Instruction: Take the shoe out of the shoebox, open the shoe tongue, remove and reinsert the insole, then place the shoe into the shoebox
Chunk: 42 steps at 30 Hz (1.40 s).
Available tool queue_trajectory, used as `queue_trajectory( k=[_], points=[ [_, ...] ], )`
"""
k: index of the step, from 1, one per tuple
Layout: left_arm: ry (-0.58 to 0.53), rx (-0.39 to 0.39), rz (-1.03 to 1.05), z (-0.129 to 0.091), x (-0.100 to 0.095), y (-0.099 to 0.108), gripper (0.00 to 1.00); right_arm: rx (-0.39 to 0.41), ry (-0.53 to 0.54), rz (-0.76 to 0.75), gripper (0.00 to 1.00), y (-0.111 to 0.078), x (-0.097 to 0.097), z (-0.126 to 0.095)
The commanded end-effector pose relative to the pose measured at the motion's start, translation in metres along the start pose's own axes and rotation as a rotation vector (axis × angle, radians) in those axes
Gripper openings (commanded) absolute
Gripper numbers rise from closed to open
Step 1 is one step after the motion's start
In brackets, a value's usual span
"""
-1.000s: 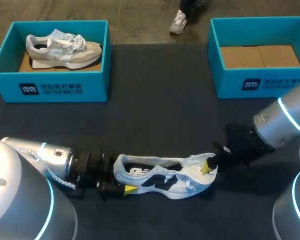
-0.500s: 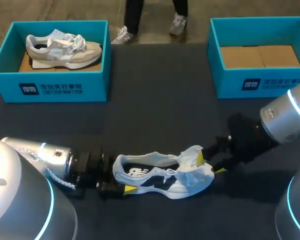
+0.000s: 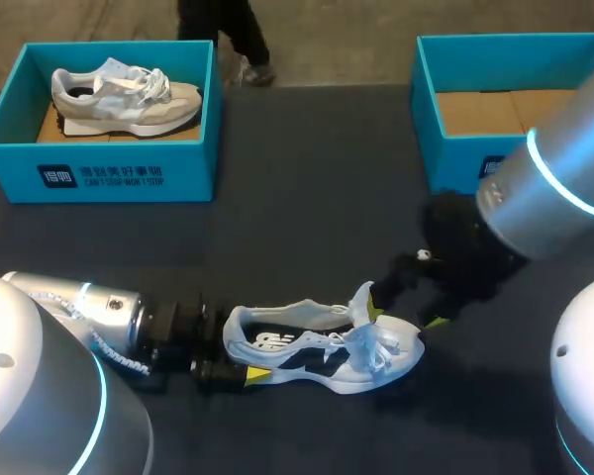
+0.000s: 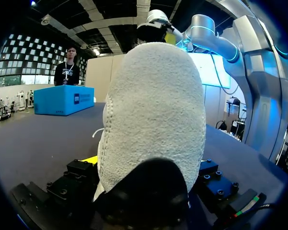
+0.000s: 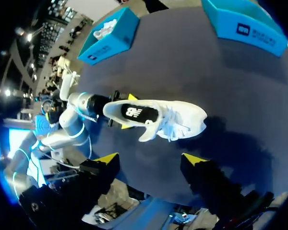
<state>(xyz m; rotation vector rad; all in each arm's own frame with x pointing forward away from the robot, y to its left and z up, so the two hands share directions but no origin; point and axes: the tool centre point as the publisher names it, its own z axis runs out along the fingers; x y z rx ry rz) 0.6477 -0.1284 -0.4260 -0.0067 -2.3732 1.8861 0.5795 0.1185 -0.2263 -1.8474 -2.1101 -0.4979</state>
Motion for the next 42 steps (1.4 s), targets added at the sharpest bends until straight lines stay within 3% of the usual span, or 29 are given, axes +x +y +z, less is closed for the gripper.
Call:
queue_trajectory(
  k=[1,2,7,11,18,22,33,36,42],
  points=[
    [-0.001,-0.002,-0.001,0.000,0.000,0.003,0.00,0.048,-0.329,-0.086,0.21,0.008,0.021,-0.009],
    [-0.001,-0.002,-0.001,0.000,0.000,0.003,0.00,0.059,-0.325,-0.144,0.00,0.008,0.025,-0.010],
    [-0.001,-0.002,-0.001,0.000,0.000,0.003,0.00,0.134,-0.404,-0.416,0.00,0.007,0.045,-0.008],
    [-0.001,-0.002,-0.001,0.000,0.000,0.003,0.00,0.166,-0.360,-0.726,0.00,0.004,0.058,-0.008],
    [-0.001,-0.002,-0.001,0.000,0.000,0.003,0.00,0.227,-0.361,-0.985,0.00,0.004,0.081,0.004],
    [-0.001,-0.002,-0.001,0.000,0.000,0.003,0.00,0.274,-0.325,-1.228,0.00,0.004,0.087,0.014],
    [-0.001,-0.002,-0.001,0.000,0.000,0.003,0.00,0.274,-0.325,-1.228,0.00,0.004,0.087,0.014],
    [-0.001,-0.002,-0.001,0.000,0.000,0.003,0.00,0.302,-0.383,-1.328,0.00,0.009,0.098,0.028],
    [-0.001,-0.002,-0.001,0.000,0.000,0.003,0.00,0.289,-0.427,-1.390,0.00,0.017,0.096,0.052]
  ],
)
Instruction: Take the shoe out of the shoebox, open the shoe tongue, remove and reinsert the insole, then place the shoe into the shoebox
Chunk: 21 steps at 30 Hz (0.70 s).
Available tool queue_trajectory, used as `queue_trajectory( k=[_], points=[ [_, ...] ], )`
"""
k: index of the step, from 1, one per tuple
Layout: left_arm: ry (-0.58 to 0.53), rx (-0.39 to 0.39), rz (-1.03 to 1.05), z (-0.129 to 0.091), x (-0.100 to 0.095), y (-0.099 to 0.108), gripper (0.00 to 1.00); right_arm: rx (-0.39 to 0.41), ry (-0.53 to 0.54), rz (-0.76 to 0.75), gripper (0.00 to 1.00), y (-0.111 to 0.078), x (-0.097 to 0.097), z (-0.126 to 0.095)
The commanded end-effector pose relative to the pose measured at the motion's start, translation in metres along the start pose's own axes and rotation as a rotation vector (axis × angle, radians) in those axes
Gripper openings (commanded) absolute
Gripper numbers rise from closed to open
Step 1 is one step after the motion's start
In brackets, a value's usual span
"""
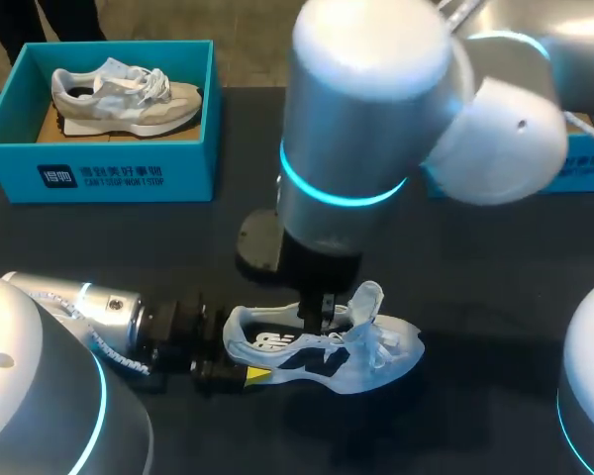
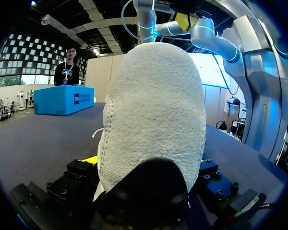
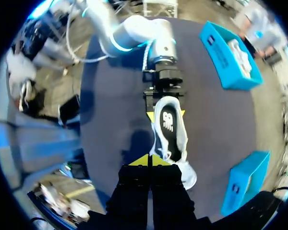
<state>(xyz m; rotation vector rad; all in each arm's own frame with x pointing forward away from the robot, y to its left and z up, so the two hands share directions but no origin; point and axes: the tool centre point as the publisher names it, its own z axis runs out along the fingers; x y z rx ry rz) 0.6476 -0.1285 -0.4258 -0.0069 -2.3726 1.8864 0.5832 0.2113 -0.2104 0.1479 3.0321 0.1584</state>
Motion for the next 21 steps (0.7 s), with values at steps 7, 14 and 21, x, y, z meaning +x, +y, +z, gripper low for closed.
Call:
queue_trajectory(
  k=[7,14,21],
  points=[
    [-0.001,-0.002,-0.001,0.000,0.000,0.003,0.00,0.060,-0.089,-0.245,0.00,0.017,0.003,0.044],
    [-0.001,-0.002,-0.001,0.000,0.000,0.003,0.00,0.060,-0.089,-0.245,0.00,0.017,0.003,0.044],
    [-0.001,-0.002,-0.001,0.000,0.000,0.003,0.00,0.085,-0.084,-0.270,0.00,0.035,-0.004,0.069]
  ],
)
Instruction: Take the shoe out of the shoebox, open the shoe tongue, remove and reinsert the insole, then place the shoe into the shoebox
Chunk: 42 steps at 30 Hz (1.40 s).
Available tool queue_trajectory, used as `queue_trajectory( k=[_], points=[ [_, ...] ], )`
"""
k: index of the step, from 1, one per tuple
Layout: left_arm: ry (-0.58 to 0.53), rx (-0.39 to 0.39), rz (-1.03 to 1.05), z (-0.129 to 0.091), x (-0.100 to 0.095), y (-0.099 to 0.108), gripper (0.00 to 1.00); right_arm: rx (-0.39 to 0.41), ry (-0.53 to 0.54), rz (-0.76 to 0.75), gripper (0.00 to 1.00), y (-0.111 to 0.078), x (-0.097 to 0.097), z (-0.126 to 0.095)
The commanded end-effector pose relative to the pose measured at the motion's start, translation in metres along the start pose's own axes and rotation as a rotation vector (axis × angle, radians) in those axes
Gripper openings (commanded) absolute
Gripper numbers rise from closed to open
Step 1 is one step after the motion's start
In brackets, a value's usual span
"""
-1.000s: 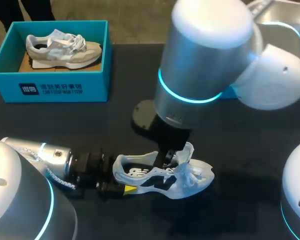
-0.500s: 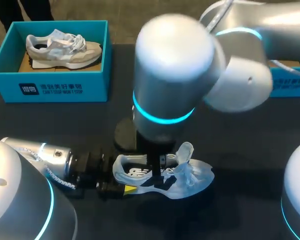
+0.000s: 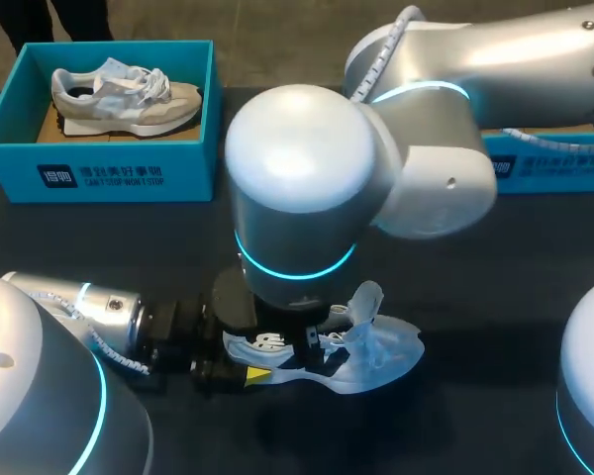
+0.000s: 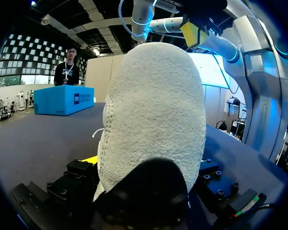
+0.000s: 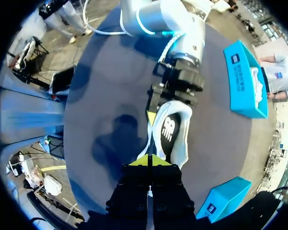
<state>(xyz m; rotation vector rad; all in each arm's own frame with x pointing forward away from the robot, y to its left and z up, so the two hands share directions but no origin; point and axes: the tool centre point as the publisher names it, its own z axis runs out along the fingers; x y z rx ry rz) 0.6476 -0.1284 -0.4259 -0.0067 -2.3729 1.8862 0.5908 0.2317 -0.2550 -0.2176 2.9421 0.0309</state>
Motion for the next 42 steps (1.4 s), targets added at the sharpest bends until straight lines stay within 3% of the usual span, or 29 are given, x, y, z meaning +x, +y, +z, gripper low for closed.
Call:
queue_trajectory(
  k=[1,24,32,42],
  points=[
    [-0.001,-0.002,-0.001,0.000,0.000,0.003,0.00,0.016,-0.012,-0.020,0.00,0.021,-0.008,0.026],
    [-0.001,-0.002,-0.001,0.000,0.000,0.003,0.00,0.047,-0.042,-0.056,0.00,0.027,-0.040,0.104],
    [-0.001,-0.002,-0.001,0.000,0.000,0.003,0.00,0.062,-0.027,-0.026,0.00,0.016,-0.046,0.118],
    [-0.001,-0.002,-0.001,0.000,0.000,0.003,0.00,0.079,-0.008,0.089,0.00,-0.022,-0.037,0.130]
  ],
)
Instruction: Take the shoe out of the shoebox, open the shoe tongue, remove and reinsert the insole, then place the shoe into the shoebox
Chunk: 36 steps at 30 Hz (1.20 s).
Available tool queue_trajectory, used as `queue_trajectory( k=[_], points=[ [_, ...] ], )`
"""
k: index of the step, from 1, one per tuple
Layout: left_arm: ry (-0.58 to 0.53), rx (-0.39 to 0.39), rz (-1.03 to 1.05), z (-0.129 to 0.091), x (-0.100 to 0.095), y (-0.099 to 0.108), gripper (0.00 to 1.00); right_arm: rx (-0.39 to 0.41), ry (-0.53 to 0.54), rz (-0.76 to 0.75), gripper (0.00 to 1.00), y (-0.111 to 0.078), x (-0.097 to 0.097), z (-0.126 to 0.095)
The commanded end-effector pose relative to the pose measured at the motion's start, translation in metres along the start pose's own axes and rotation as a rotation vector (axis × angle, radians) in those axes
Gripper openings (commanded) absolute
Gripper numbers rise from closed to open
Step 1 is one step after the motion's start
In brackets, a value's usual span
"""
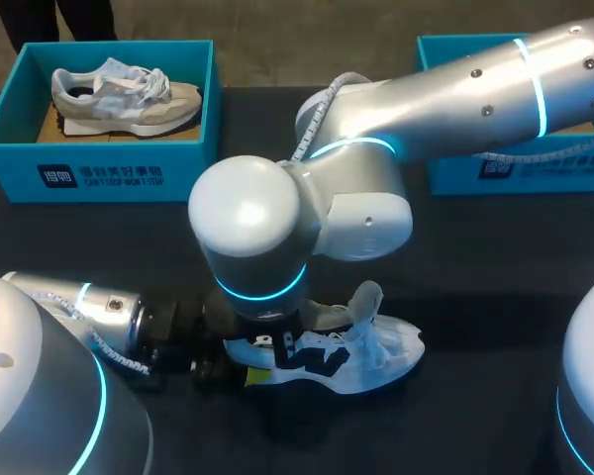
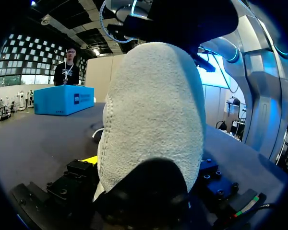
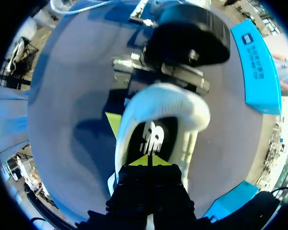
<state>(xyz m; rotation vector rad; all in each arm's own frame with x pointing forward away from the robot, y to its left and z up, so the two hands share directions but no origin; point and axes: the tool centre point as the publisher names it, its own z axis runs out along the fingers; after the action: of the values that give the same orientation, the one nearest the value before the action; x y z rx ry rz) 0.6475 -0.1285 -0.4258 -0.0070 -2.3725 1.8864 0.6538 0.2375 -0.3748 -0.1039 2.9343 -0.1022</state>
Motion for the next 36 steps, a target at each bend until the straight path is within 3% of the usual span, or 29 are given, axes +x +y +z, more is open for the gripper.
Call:
queue_trajectory(
  k=[1,6,13,23,31,33,36],
  points=[
    [-0.002,-0.003,-0.001,0.000,0.000,0.003,0.00,-0.016,0.000,0.032,0.00,-0.022,0.001,0.002],
    [-0.002,-0.003,-0.001,0.000,0.000,0.003,0.00,-0.016,-0.011,0.079,0.00,-0.038,-0.001,0.002],
    [-0.002,-0.003,-0.001,0.000,0.000,0.003,0.00,-0.022,-0.022,0.104,0.00,-0.046,0.004,0.002],
    [-0.002,-0.003,-0.001,0.000,0.000,0.003,0.00,-0.063,-0.022,0.136,0.00,-0.043,0.001,0.020],
    [-0.002,-0.003,-0.001,0.000,0.000,0.003,0.00,-0.061,-0.033,0.156,0.00,-0.046,0.000,0.022],
    [-0.002,-0.003,-0.001,0.000,0.000,0.003,0.00,-0.062,-0.036,0.160,0.16,-0.047,0.001,0.022],
    [-0.002,-0.003,-0.001,0.000,0.000,0.003,0.00,-0.063,-0.035,0.163,0.21,-0.050,0.001,0.024]
  ],
)
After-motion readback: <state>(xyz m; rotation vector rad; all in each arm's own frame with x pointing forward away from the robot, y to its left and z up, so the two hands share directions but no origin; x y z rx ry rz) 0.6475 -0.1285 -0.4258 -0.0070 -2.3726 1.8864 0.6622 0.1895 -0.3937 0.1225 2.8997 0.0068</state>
